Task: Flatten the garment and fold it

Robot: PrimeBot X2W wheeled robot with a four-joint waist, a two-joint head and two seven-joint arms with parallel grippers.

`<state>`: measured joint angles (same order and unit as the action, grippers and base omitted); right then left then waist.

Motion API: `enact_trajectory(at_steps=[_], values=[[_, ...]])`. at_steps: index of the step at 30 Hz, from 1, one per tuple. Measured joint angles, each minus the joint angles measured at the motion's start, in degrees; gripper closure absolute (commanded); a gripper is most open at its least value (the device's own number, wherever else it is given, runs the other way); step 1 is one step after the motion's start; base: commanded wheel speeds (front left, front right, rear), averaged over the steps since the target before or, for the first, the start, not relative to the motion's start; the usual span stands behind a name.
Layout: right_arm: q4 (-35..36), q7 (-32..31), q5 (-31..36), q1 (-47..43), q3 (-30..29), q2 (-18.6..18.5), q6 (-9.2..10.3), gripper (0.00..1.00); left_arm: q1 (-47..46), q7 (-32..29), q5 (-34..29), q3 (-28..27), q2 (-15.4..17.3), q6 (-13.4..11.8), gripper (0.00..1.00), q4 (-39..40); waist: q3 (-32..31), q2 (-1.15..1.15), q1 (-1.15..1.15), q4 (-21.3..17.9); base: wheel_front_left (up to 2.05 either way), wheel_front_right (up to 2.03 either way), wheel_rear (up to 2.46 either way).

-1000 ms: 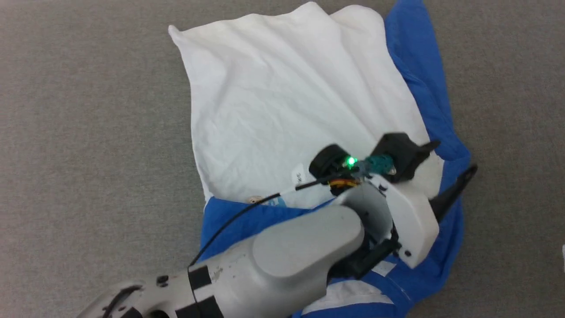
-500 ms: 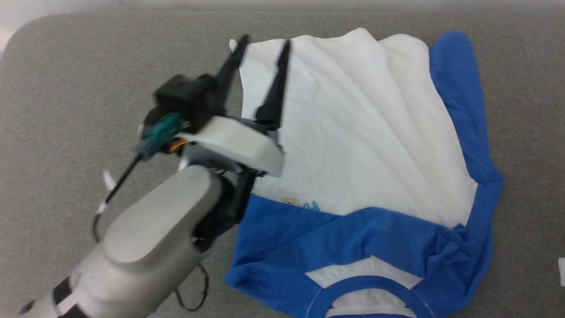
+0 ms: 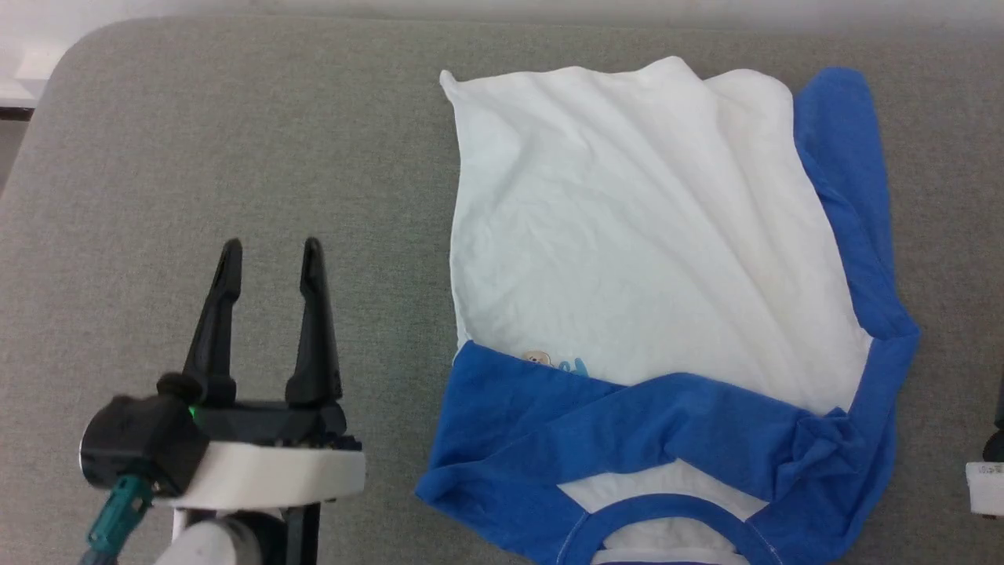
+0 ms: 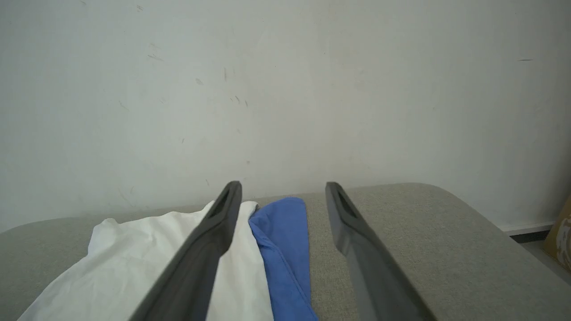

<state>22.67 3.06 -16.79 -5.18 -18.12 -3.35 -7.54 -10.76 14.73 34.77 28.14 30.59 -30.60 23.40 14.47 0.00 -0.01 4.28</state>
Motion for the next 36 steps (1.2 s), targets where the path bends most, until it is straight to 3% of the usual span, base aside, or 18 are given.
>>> enact_trajectory(at_steps=[5, 8, 13, 16, 19, 24, 28, 33, 36], values=[[-1.60, 0.16, -0.80, -0.71, 0.29, 0.11, 0.00, 0.00, 10.17, -0.01, -6.03, -5.97, -7.39, 1.68, 0.00, -0.37, 0.47, 0.00, 0.01, -0.10, 0.00, 0.00, 0.00], [-1.65, 0.19, -0.93, -1.44, 0.15, 0.19, 0.00, 0.00, 14.57, 0.00, -7.87, -9.22, -12.28, 5.24, 0.00, -1.77, 1.12, 0.00, 0.00, 0.02, 0.00, 0.00, 0.00], [-0.93, -0.19, -0.96, -0.62, -0.09, -0.75, 0.00, 0.00, 15.43, 0.00, -11.27, -13.57, -17.70, 11.62, 0.00, -3.18, 2.87, 0.00, 0.01, 0.41, 0.00, 0.00, 0.00], [0.03, -2.42, -3.46, 2.61, 0.35, -4.34, 0.00, 0.00, 15.28, 0.00, -13.27, -15.47, -20.23, 14.32, 0.00, -3.23, 4.15, 0.00, 0.01, 0.60, 0.00, 0.00, 0.00], [1.21, -5.61, -6.91, 8.27, 1.23, -10.78, 0.00, 0.00, 14.85, -0.01, -15.19, -16.51, -22.32, 16.58, 0.00, -3.12, 5.65, 0.00, 0.01, 0.70, 0.00, 0.00, 0.00], [1.55, -13.49, -14.07, 23.18, 1.21, -21.26, 0.00, 0.00, 13.07, -0.01, -18.14, -17.85, -24.73, 18.97, 0.00, -1.41, 8.94, 0.00, 0.01, 0.80, 0.00, 0.00, 0.00], [-3.57, -21.86, -17.20, 36.95, 3.22, -29.39, 0.00, 0.00, 11.63, 0.00, -19.64, -18.49, -25.73, 20.02, 0.00, 0.26, 12.15, 0.00, 0.02, 1.20, 0.00, 0.00, 0.00], [-14.94, -34.31, -18.97, 50.30, 6.97, -31.38, 0.00, 0.00, 9.50, 0.00, -20.87, -18.05, -26.87, 20.98, 0.00, 1.70, 16.27, 0.00, 0.03, 2.42, 0.00, 0.00, 0.00], [-21.68, -38.74, -16.22, 56.36, 7.79, -31.82, 0.00, 0.00, 8.96, 0.00, -20.87, -17.03, -27.09, 21.06, 0.00, 2.43, 18.57, 0.00, 0.03, 3.43, 0.00, 0.00, 0.00]])
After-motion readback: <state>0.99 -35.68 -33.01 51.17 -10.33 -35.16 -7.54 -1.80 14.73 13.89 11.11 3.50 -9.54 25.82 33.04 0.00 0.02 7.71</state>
